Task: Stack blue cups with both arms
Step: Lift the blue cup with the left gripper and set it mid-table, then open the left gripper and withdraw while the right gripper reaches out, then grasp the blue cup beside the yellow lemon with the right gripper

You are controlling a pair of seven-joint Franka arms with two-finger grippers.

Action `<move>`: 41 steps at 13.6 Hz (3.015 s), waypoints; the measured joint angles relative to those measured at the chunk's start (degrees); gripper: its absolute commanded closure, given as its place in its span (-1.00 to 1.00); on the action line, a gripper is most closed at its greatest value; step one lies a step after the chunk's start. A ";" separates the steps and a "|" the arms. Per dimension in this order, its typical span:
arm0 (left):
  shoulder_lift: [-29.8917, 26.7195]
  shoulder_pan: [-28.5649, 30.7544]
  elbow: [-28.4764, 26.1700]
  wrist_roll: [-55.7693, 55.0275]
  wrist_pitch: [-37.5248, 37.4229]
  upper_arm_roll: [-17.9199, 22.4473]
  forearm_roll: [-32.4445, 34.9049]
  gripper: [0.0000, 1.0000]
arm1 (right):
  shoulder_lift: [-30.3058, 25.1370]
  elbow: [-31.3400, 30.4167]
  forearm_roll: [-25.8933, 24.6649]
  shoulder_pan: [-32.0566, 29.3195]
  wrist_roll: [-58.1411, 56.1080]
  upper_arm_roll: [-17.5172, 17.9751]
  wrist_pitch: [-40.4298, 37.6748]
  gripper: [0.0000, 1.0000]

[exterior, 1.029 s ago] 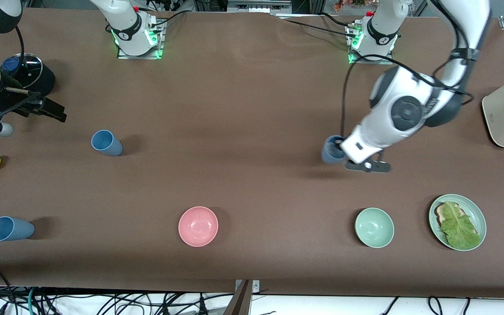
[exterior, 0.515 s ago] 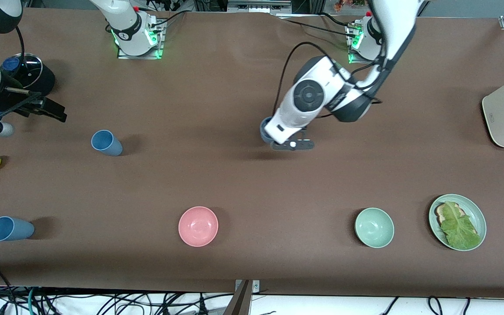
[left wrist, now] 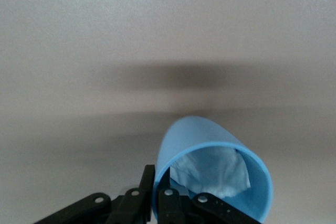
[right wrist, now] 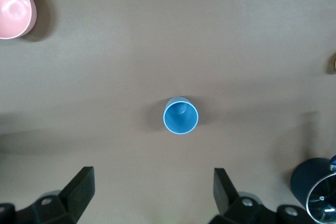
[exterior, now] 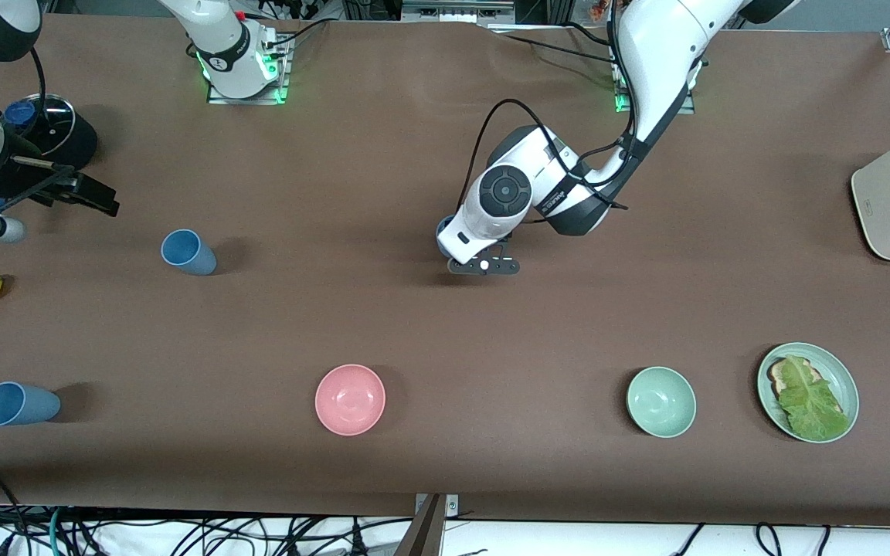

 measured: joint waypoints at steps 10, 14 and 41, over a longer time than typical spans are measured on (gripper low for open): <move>-11.42 6.27 4.42 -0.82 -12.27 0.59 4.45 -1.00 | 0.96 -0.20 0.00 -0.03 0.05 -0.02 -0.04 -1.00; -20.82 14.49 4.69 0.58 -18.14 0.78 6.50 -1.00 | 5.24 -0.85 -0.02 -0.29 -1.47 -0.36 -0.35 -1.00; -36.14 21.11 0.67 35.97 -31.74 18.28 -3.56 -1.00 | 7.40 -37.09 -0.08 -0.78 -14.73 -8.35 42.90 -0.98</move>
